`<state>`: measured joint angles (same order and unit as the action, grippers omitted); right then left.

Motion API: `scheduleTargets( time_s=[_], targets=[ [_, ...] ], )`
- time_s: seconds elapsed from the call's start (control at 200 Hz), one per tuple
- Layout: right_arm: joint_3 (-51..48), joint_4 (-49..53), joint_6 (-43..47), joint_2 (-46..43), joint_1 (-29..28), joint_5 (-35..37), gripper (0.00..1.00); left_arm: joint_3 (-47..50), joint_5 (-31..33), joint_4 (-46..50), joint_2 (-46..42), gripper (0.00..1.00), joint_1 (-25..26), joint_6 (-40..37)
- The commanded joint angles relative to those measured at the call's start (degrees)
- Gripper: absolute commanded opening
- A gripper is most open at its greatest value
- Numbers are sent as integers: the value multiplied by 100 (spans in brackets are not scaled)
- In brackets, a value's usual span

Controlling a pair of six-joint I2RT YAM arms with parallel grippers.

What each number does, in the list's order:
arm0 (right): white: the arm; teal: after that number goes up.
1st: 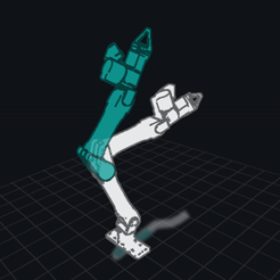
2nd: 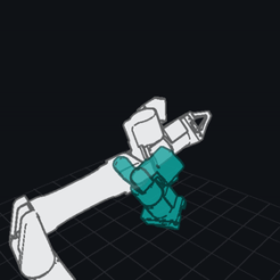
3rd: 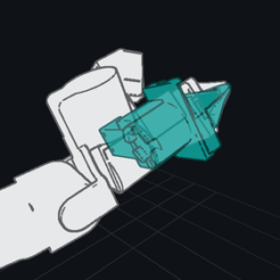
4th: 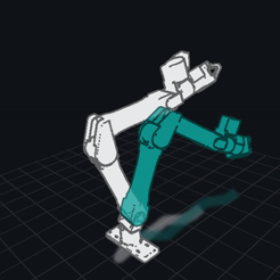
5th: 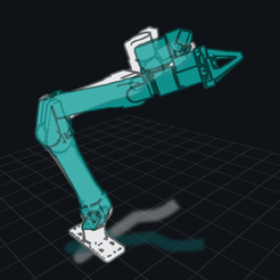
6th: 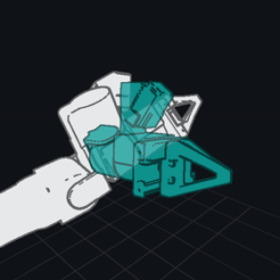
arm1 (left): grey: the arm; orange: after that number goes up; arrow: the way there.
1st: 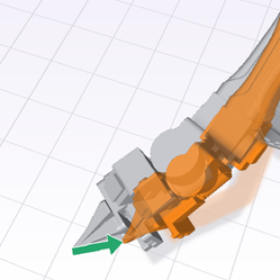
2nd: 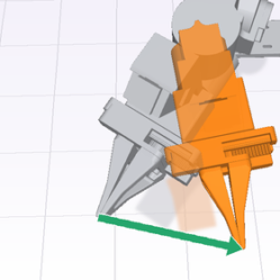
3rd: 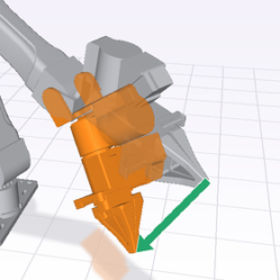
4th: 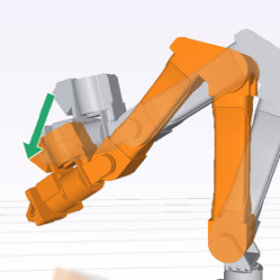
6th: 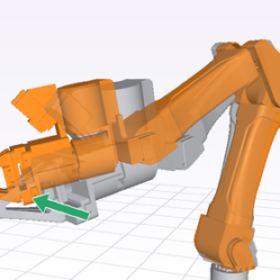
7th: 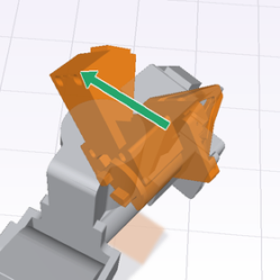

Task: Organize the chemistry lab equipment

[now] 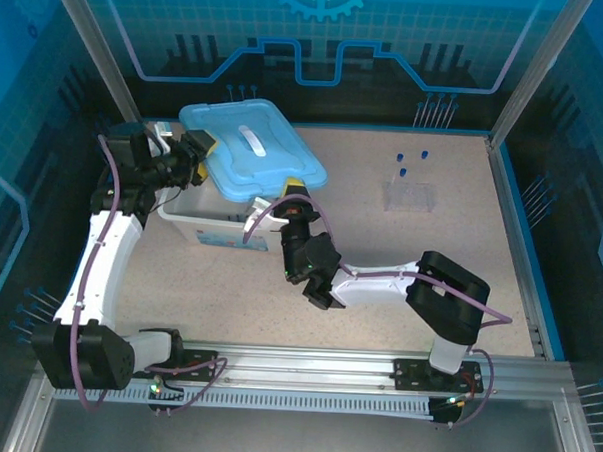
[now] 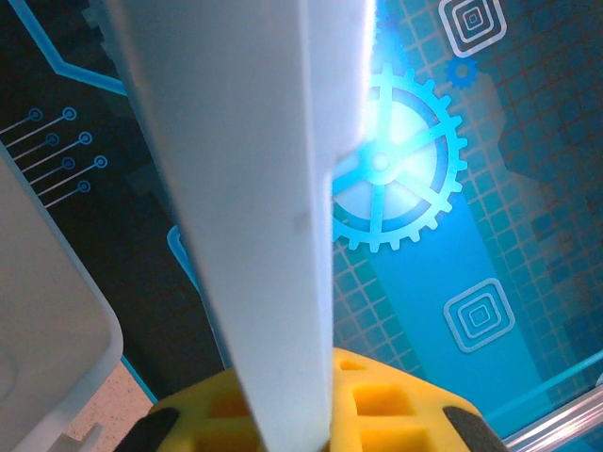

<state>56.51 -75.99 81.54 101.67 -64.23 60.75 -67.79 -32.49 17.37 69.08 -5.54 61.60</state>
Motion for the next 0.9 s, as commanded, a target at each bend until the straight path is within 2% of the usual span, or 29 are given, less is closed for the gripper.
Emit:
scheduleTargets(
  time_s=[0.0,0.17,0.34,0.505,0.58,0.676,0.896],
  targets=[
    [209,-551,20,47,-81,-136,9,-120,-209,-8,43,46,-78,-15],
    [208,-555,27,37,-90,-165,9,-52,-335,-147,114,30,-87,100],
    [236,-551,55,42,-89,-195,9,34,-457,-333,158,19,-95,249],
    [248,-558,73,64,-79,-165,12,150,-553,-612,159,0,-163,436],
    [263,-558,42,59,-86,-141,16,271,-621,-882,159,0,-207,630],
    [277,-558,46,41,-90,-100,23,456,-687,-1340,154,0,-245,897],
    [209,-558,38,-34,-198,-25,58,504,-636,-1771,167,0,-296,1103]
  ],
)
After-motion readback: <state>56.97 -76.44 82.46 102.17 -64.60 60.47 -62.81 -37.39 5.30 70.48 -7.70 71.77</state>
